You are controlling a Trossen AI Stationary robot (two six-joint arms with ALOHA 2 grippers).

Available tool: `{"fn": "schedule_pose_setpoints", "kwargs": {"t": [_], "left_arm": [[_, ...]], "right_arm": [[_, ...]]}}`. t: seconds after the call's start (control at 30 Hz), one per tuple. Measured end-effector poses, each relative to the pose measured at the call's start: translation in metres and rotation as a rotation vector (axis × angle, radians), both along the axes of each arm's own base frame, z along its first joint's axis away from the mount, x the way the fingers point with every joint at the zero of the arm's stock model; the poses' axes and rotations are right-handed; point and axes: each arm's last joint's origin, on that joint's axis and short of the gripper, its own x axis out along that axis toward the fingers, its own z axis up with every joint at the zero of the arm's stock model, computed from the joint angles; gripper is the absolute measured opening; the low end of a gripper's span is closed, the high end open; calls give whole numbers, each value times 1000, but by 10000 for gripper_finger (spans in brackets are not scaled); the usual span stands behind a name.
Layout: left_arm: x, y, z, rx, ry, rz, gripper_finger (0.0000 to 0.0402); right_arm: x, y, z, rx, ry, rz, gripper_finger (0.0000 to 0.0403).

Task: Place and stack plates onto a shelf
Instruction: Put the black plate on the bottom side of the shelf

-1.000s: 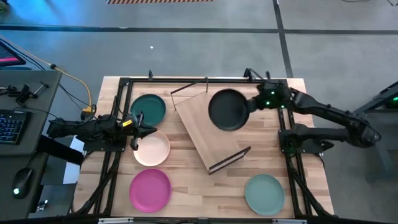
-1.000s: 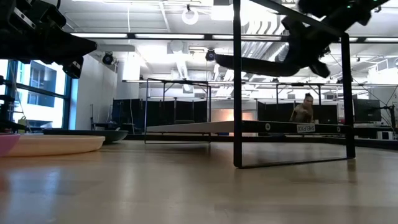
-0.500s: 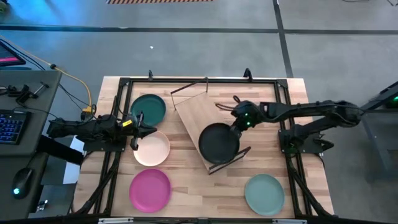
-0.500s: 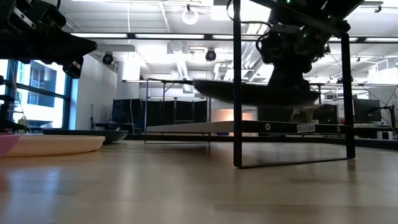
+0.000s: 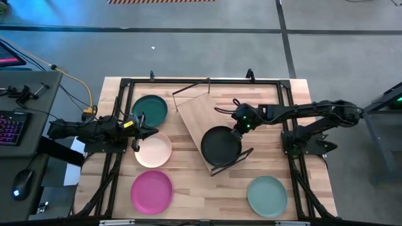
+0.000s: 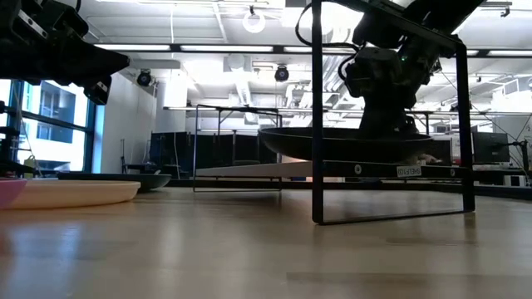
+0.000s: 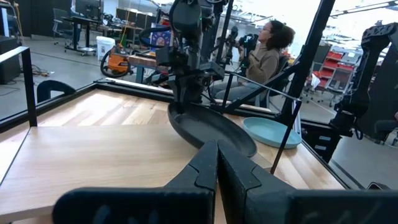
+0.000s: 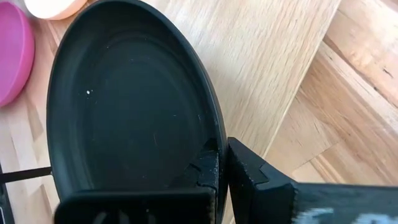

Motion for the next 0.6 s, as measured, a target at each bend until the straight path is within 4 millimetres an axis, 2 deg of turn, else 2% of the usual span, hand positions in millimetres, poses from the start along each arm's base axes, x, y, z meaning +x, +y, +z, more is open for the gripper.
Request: {"fn": "schedule_pose_setpoints", "kwargs": {"t": [0.6], "left_arm": [[0, 0, 0, 0, 0, 0, 0]], "right_arm": [[0, 0, 0, 3, 2, -17, 4]]}}
